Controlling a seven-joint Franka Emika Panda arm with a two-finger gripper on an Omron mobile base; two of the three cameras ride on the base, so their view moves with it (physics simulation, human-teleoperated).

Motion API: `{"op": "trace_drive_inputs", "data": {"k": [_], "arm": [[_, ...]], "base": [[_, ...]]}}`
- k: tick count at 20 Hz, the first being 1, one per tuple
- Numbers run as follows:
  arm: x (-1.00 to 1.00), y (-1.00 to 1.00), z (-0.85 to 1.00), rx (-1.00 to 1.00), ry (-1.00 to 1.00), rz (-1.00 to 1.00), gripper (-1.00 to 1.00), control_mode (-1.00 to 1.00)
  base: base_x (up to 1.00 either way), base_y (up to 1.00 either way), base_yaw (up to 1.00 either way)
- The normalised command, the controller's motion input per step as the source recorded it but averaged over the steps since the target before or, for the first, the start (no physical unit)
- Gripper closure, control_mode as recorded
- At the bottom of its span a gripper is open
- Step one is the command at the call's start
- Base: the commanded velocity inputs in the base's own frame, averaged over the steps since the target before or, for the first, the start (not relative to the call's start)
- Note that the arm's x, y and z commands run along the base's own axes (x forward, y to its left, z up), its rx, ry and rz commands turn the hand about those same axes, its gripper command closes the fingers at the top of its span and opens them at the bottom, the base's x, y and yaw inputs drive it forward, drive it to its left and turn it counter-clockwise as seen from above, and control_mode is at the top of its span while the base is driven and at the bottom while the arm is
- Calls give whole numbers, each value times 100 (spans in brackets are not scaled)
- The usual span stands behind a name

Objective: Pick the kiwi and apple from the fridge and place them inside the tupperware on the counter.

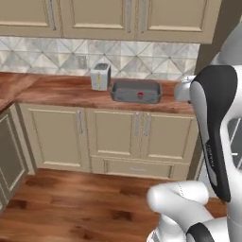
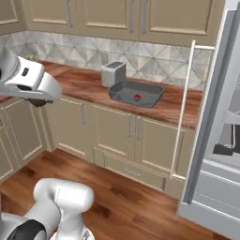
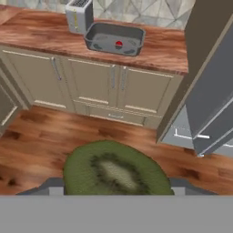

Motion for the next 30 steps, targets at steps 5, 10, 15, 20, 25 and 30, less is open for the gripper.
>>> {"op": "trace_drive_inputs", "data": {"k": [5, 10, 15, 20, 25, 30], "arm": [[0, 0, 0, 0, 0, 0, 100, 100], [0, 0, 0, 0, 0, 0, 100, 100], [0, 0, 0, 0, 0, 0, 100, 100], [0, 0, 0, 0, 0, 0, 100, 100], [0, 0, 0, 0, 0, 0, 100, 100], [30, 4, -69, 0, 35, 0, 100, -100]], "base": [[100, 6, -49], [100, 44, -37], [100, 76, -16], [98, 46, -11], [70, 13, -2], [13, 3, 0]]}}
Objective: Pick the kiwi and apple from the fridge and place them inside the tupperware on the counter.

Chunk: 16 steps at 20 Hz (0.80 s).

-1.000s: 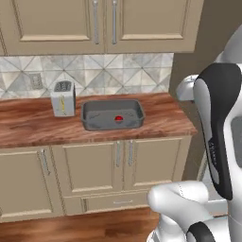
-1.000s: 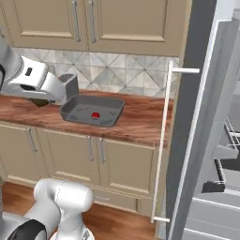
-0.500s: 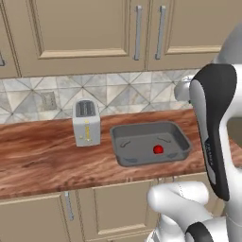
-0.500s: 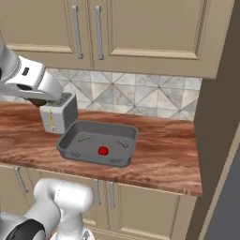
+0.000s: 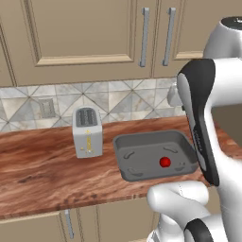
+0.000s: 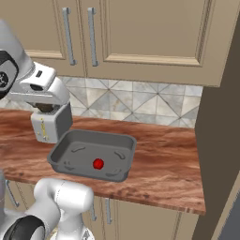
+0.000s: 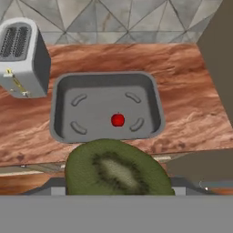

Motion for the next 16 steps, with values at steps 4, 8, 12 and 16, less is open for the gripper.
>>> {"op": "trace_drive_inputs", "data": {"k": [4, 8, 12, 16], "arm": [[3, 7, -100, -4, 8, 4, 100, -100], [32, 0, -99, 0, 35, 14, 100, -100], [48, 0, -88, 0, 55, 13, 100, -100], [73, 3, -70, 0, 55, 3, 100, -100]], "base": [[0, 0, 0], [0, 0, 0], [0, 0, 0], [0, 0, 0]]}}
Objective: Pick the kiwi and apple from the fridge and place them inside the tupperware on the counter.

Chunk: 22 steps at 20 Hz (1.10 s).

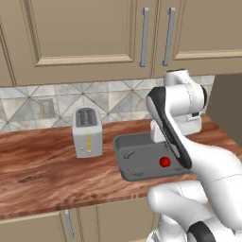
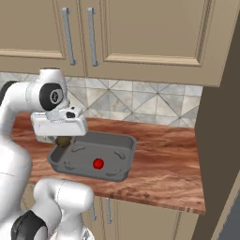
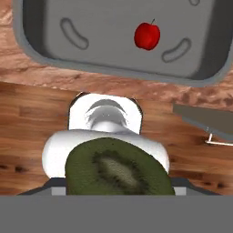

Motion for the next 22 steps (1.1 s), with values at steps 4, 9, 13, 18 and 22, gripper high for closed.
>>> {"op": "trace_drive_inputs", "data": {"k": [4, 9, 13, 18, 22], "arm": [[77, 10, -69, 0, 30, 6, 100, -100], [73, 11, -70, 0, 10, 7, 100, -100], [72, 12, -67, 0, 7, 4, 100, -100], [65, 10, -70, 0, 13, 1, 100, -100], [43, 5, -70, 0, 9, 3, 100, -100]], "base": [[0, 0, 0], [0, 0, 0], [0, 0, 0], [0, 0, 0], [0, 0, 0]]}}
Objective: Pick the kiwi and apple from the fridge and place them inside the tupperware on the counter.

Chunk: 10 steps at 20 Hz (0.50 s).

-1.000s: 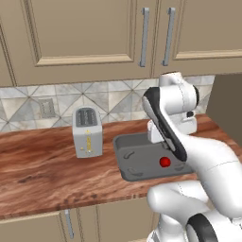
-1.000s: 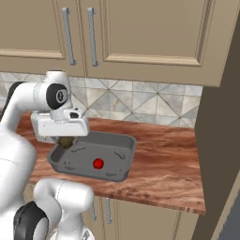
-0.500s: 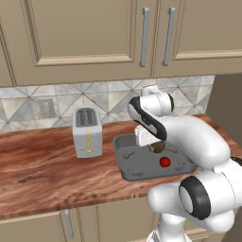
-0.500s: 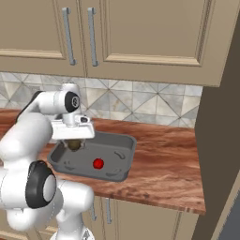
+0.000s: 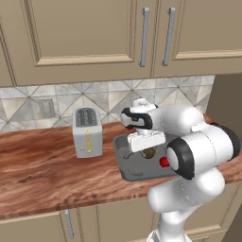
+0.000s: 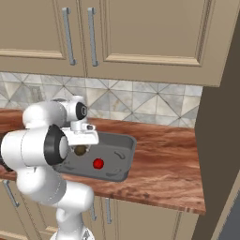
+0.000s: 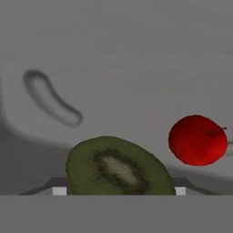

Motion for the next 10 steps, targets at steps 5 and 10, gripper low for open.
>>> {"op": "trace_drive_inputs", "data": {"k": [5, 10], "arm": [[37, 7, -63, 0, 6, 6, 100, -100], [31, 14, -52, 0, 0, 1, 100, -100]], "base": [[0, 0, 0], [0, 0, 0]]}}
